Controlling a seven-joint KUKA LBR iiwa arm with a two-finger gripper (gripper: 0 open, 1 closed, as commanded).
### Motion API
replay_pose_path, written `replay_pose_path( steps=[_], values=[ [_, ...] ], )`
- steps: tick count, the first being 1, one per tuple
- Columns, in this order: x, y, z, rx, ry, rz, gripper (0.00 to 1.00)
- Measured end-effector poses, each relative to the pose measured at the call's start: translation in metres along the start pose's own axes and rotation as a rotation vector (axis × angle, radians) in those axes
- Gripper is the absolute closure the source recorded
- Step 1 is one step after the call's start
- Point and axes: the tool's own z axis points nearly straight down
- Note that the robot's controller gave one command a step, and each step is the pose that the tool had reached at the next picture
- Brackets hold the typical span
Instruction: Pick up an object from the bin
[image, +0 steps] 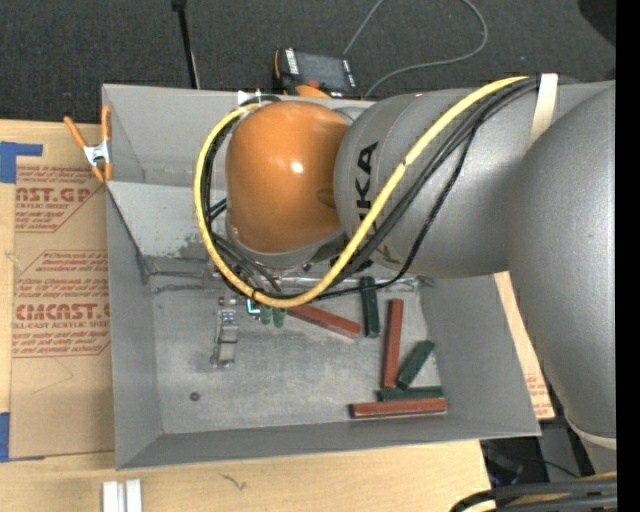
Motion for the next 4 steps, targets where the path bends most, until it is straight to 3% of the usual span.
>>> replay_pose_path(
  steps=[1, 2, 3, 4],
  values=[
    [0.006, -0.052, 0.143, 0.002, 0.001, -0.092, 0.00],
    [0.034, -0.119, 0.066, 0.000, -0.010, -0.070, 0.00],
    [-0.003, -0.158, 0.096, 0.000, -0.007, 0.089, 0.00],
    [-0.050, -0.199, 0.144, 0.001, -0.008, 0.070, 0.00]
  ],
)
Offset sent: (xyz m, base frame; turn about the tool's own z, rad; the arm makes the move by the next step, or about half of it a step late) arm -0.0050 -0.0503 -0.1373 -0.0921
